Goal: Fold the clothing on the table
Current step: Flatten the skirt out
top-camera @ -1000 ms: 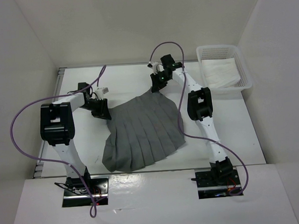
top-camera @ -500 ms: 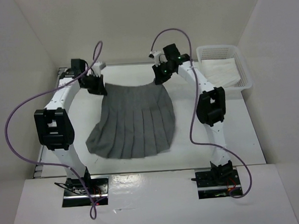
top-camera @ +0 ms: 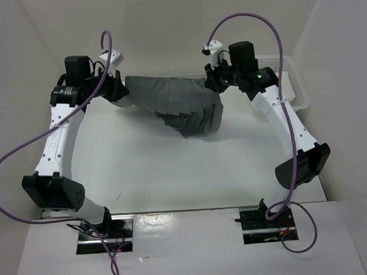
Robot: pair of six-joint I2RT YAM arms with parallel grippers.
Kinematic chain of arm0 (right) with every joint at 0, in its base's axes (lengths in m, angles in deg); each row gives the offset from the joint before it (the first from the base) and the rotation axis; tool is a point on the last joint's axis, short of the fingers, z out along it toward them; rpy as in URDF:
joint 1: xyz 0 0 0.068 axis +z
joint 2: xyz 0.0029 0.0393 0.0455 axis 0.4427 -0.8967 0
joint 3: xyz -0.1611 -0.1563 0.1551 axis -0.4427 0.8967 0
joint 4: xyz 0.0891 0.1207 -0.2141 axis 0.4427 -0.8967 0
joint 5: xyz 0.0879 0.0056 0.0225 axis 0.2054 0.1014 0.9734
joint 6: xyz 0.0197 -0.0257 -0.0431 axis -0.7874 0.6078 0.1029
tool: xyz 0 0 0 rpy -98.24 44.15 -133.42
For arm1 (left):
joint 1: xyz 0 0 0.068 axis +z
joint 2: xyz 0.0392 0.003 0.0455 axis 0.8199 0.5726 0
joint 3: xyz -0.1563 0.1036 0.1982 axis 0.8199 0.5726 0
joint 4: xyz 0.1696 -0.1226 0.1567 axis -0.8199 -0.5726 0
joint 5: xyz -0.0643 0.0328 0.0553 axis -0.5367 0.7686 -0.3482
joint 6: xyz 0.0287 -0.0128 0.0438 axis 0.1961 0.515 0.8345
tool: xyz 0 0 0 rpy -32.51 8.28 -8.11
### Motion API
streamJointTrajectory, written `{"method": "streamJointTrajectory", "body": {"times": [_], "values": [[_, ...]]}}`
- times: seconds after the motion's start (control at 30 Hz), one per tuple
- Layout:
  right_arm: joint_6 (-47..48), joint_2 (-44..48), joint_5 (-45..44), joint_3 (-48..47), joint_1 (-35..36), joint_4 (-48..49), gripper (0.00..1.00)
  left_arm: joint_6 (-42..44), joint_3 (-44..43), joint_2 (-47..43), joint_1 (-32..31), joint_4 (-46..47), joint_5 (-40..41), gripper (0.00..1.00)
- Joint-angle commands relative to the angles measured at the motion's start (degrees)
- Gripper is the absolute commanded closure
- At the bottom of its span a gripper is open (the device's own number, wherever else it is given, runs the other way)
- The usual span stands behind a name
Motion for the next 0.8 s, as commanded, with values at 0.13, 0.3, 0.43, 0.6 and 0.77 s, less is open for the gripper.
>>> {"method": "streamJointTrajectory", "body": {"times": [0.13, 0.3, 0.43, 0.6, 0.77], "values": [[2.9, 11.8, 1.3, 2.6, 0.4, -1.4, 1.0, 0.5, 0.5, -12.6, -0.2, 0.5, 0.2, 1.0], [4.1, 18.6, 7.0, 1.5, 0.4, -4.9, 1.0, 1.1, 0.0, -21.3, -0.2, -1.9, 0.2, 1.0], [4.8, 21.9, 17.7, 1.0, -4.4, -6.8, 1.0, 2.5, 0.5, -26.4, 1.6, -3.6, -2.3, 1.0], [4.8, 23.3, 23.5, 3.7, -6.3, -7.9, 1.0, 2.5, 3.3, -27.6, 4.0, -4.8, -7.2, 1.0], [3.7, 21.1, 23.5, 11.8, -6.3, -5.7, 1.0, 2.5, 10.6, -26.0, 4.0, -4.3, -7.2, 0.98]]}}
